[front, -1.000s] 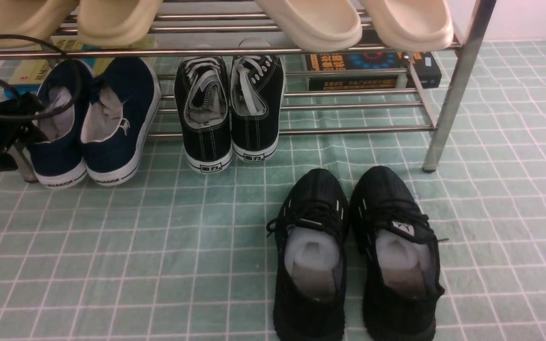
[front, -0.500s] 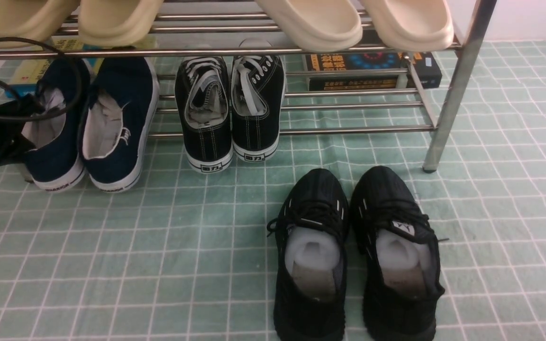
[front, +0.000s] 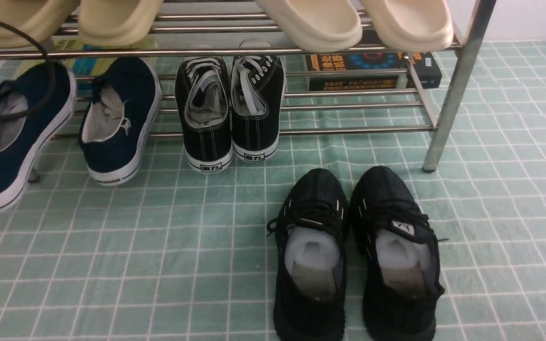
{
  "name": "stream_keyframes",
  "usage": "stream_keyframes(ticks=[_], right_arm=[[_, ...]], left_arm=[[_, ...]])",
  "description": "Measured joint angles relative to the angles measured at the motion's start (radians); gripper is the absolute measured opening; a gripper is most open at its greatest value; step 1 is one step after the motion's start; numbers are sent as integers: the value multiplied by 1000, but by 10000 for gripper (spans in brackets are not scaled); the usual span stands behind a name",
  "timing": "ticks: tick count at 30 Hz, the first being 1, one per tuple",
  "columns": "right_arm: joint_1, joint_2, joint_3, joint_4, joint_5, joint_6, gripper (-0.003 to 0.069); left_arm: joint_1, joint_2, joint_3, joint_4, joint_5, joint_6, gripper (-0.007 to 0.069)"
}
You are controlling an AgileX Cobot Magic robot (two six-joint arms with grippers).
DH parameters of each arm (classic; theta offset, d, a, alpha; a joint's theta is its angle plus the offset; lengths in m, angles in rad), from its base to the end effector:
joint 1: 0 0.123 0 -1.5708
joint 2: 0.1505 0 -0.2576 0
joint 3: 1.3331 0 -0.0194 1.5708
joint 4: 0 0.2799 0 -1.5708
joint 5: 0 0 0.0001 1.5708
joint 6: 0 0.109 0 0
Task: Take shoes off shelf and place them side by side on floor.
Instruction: 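Set the held shoe down on the floor in front of the rack with the left gripper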
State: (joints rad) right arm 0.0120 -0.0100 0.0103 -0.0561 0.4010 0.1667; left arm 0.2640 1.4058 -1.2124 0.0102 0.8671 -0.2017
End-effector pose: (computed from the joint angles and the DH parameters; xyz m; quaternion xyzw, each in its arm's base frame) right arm 0.1257 -0.0009 0.1690 0.0481 0.8074 0.0285 0.5874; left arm 0.3260 0.0890 0.2800 -0.2186 0.9304 0.0138 0.2940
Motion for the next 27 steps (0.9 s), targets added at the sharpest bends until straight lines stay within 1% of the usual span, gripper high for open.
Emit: stream_keyframes(ticks=[3,6,9,13,19,20,22,23,27], right_arm=[[0,0,0,0,0,0,239],[0,0,0,0,0,0,239],[0,0,0,0,0,0,239],[0,0,0,0,0,0,239],[0,0,0,0,0,0,239],[0,0,0,0,0,0,239],[0,0,0,0,0,0,239],[0,0,0,0,0,0,239],[0,0,0,0,0,0,239]], left_arm=[[0,-53,0,88,109,-27,41],[0,-106,0,140,180,-61,41],[0,-173,14,154,234,-93,41],[0,-253,94,146,245,-109,41],[0,-317,276,110,185,-125,41],[0,-321,329,90,142,-125,41],[0,-323,382,73,78,-124,41],[0,-323,393,70,70,-123,41],[0,-325,489,43,-75,-127,41]])
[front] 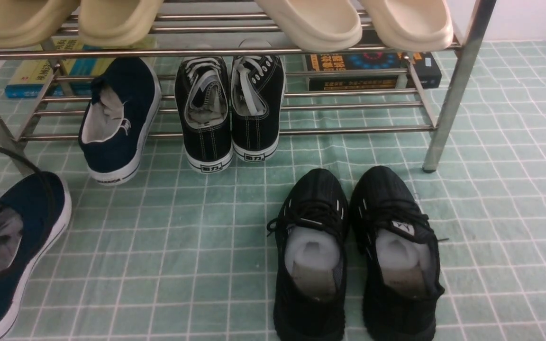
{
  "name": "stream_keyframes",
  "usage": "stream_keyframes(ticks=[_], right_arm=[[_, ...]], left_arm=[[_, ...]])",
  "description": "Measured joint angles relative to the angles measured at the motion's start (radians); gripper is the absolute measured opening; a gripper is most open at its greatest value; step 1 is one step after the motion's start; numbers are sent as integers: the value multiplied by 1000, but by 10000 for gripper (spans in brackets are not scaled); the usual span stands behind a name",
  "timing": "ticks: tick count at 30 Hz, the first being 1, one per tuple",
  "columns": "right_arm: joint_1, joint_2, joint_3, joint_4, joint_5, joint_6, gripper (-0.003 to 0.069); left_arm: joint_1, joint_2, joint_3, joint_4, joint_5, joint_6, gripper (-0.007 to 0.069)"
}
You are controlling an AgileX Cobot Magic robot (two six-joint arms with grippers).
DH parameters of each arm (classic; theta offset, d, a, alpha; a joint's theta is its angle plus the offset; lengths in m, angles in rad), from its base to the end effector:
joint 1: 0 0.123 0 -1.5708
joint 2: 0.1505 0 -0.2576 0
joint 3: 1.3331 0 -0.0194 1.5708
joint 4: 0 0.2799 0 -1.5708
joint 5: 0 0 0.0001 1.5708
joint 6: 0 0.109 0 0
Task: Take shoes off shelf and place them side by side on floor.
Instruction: 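Set the held shoe down on the floor in front of the rack with the left gripper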
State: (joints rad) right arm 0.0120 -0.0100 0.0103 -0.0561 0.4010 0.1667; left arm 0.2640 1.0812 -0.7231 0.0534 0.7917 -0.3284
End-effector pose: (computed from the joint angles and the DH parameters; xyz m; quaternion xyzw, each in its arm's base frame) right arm 0.1257 -0.0009 0.1690 0.0481 0.8074 0.0285 0.5874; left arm 0.2327 0.0672 0.2146 -0.2696 0.9293 0.0150 0.2519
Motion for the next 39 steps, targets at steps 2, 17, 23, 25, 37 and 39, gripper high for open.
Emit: stream_keyframes(ticks=[2,17,23,25,37,39], right_arm=[[0,0,1,0,0,0,239],[0,0,1,0,0,0,239],[0,0,1,0,0,0,239],[0,0,1,0,0,0,239],[0,0,1,0,0,0,239],[0,0,1,0,0,0,239]], left_arm=[[0,0,30,-5,-55,-5,41],[0,1,109,-22,-227,-7,41],[0,42,109,-73,-228,38,41],[0,60,109,-108,-226,75,41],[0,140,109,-169,-274,139,43],[0,147,109,-169,-273,143,46]])
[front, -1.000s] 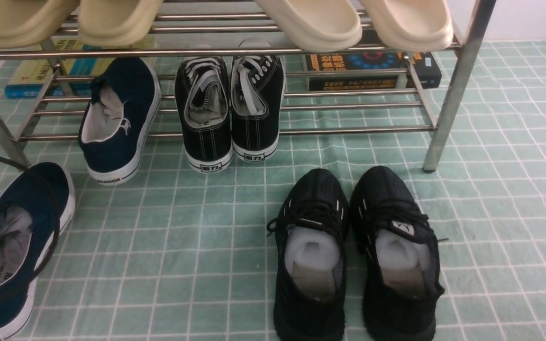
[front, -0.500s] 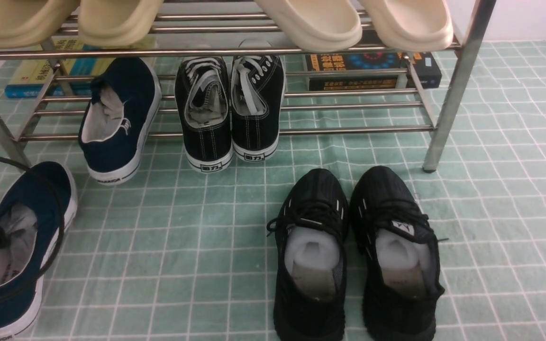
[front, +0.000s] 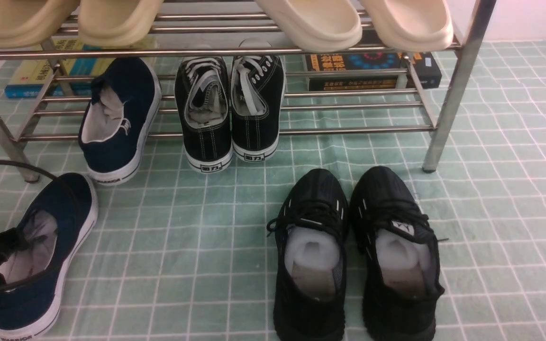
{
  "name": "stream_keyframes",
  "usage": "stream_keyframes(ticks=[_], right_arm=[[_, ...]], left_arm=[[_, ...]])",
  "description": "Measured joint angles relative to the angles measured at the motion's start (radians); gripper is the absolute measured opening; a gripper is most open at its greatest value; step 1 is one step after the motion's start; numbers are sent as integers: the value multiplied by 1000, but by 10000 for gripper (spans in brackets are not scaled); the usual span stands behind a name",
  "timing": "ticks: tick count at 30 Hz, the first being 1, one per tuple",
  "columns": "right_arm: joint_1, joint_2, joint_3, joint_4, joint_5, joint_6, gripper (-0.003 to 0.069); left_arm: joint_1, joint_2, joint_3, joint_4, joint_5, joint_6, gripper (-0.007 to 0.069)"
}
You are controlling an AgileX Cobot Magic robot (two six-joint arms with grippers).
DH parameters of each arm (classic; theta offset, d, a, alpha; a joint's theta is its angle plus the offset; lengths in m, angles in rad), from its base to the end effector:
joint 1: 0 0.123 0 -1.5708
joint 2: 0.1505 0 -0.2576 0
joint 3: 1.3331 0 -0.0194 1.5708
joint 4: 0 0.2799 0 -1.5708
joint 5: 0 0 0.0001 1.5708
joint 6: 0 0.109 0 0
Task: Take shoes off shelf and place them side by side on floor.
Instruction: 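Set the held shoe down on the floor in front of the rack with the left gripper, then grasp the leftmost shoe on the bottom shelf of the shoe rack with the left gripper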
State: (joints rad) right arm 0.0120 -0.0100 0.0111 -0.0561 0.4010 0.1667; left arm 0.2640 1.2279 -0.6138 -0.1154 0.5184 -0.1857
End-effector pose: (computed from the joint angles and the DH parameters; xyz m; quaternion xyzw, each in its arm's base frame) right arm 0.1258 -0.0009 0.1687 0.0481 0.8076 0.0285 0.5871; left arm 0.2499 0.0611 0.1578 -0.2549 0.9307 -0.0304 0.2607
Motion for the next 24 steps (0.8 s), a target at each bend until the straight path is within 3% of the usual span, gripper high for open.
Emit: stream_keyframes(ticks=[5,11,14,16,17,19,22,24], right_arm=[[0,0,0,0,0,0,239],[0,0,0,0,0,0,239],[0,0,0,0,0,0,239],[0,0,0,0,0,0,239],[0,0,0,0,0,0,239],[0,0,0,0,0,0,239],[0,0,0,0,0,0,239],[0,0,0,0,0,0,239]], left_arm=[[0,1,0,0,3,6,90],[0,1,-3,-3,-1,6,226],[0,1,-44,-4,70,4,335],[0,1,-90,1,161,4,362],[0,1,-95,3,161,4,363],[0,1,-178,16,310,4,355],[0,-1,-252,33,423,16,302],[0,-26,-301,44,499,49,214]])
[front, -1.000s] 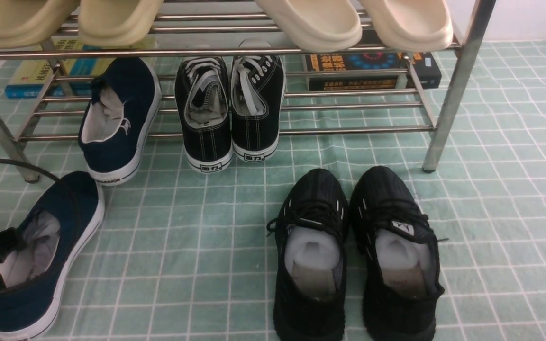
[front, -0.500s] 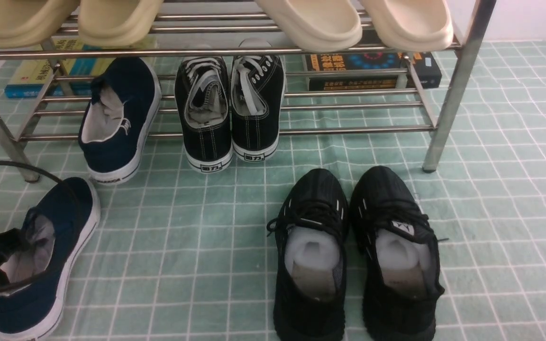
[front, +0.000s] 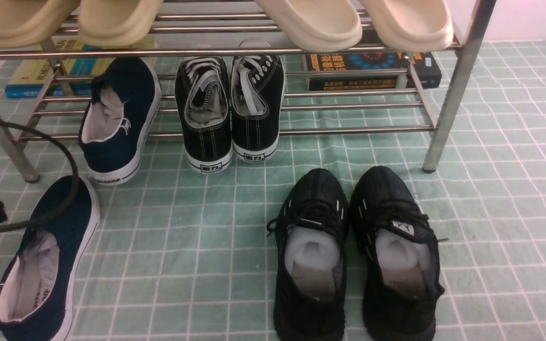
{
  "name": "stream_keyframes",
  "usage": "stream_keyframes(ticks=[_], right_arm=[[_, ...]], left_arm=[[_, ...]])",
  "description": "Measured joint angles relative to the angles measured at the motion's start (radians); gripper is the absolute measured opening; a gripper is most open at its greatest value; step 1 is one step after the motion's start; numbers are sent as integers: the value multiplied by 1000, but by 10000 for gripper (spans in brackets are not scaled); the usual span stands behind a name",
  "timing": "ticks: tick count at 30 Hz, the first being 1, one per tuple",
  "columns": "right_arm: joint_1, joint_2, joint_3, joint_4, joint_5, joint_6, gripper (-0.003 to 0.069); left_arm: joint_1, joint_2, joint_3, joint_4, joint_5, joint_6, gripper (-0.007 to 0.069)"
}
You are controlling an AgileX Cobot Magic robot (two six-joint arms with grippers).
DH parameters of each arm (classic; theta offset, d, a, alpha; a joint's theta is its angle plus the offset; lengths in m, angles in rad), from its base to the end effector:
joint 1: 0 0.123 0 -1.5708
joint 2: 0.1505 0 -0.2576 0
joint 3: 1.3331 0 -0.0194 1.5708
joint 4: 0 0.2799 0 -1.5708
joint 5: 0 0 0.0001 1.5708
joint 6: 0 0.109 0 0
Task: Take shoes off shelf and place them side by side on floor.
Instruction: 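Grasp the leftmost shoe on the bottom shelf of the shoe rack with the left gripper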
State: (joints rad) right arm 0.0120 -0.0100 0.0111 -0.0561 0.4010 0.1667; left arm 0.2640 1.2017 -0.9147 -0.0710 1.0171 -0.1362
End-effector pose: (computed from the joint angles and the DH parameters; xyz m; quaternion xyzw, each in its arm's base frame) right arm 0.1258 -0.0009 0.1687 0.0481 0.8076 0.0285 0.5871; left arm 0.2528 0.0615 0.2359 -0.2083 0.9615 -0.0217 0.1777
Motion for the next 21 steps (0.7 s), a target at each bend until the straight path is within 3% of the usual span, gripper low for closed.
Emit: stream_keyframes(ticks=[3,6,11,16,21], right_arm=[[0,0,0,0,0,0,239],[0,0,0,0,0,0,239],[0,0,0,0,0,0,239],[0,0,0,0,0,0,239],[0,0,0,0,0,0,239]], left_arm=[[0,-70,-11,2,49,53,65],[0,-160,-11,3,81,72,6],[0,-277,-11,-22,95,75,1],[0,-344,-11,-237,141,124,1],[0,-307,-18,-303,86,145,40]])
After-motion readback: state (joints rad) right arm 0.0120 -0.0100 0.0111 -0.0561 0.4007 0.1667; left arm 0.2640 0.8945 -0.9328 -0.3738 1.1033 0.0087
